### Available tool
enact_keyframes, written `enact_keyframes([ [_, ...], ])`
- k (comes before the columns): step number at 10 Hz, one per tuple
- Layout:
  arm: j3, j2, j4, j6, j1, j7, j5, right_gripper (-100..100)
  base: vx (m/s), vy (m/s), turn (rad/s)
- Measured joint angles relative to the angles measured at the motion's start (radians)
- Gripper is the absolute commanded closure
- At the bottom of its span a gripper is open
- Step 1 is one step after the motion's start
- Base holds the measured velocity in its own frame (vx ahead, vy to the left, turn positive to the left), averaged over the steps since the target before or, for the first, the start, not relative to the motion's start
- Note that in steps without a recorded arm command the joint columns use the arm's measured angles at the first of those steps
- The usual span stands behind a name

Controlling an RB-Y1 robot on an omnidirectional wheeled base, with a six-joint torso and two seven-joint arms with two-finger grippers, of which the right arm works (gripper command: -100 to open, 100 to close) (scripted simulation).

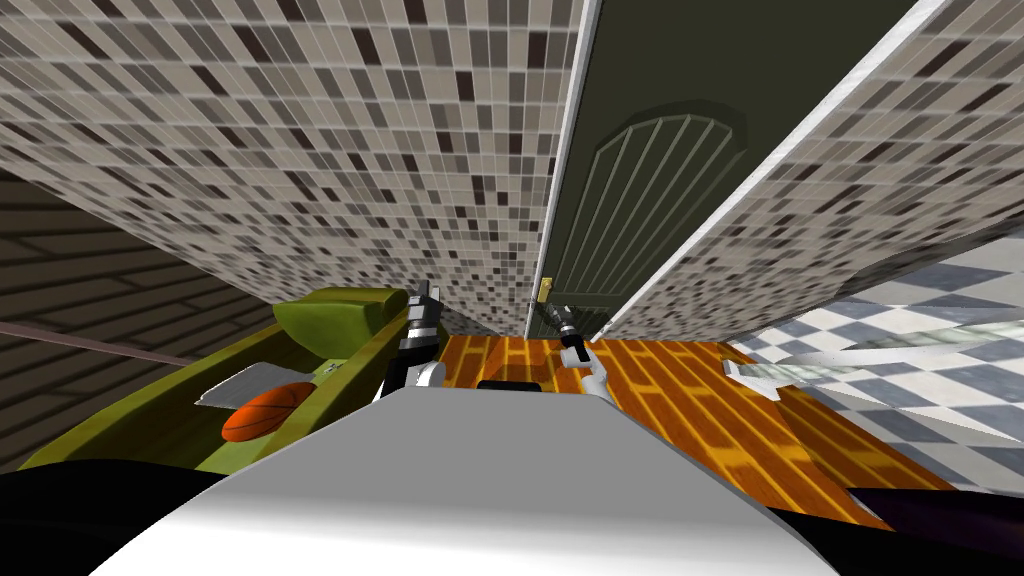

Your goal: Pull the door open

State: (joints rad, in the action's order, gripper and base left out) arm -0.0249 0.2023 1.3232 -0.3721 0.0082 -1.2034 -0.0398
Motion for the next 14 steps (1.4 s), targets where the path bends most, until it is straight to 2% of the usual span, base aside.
enact_keyframes([
  [5,0.003,0.014,-0.093,0.017,-0.051,-0.101,-0.013,-100,0.083,-0.001,0.004],
  [9,0.004,0.026,-0.144,0.037,-0.080,-0.173,-0.022,-100,0.085,-0.004,0.005],
  [11,0.008,0.032,-0.142,0.037,-0.075,-0.175,-0.024,-100,0.100,0.002,0.067],
  [14,0.024,0.048,-0.164,0.026,-0.079,-0.165,-0.031,-100,0.149,0.028,0.097],
])
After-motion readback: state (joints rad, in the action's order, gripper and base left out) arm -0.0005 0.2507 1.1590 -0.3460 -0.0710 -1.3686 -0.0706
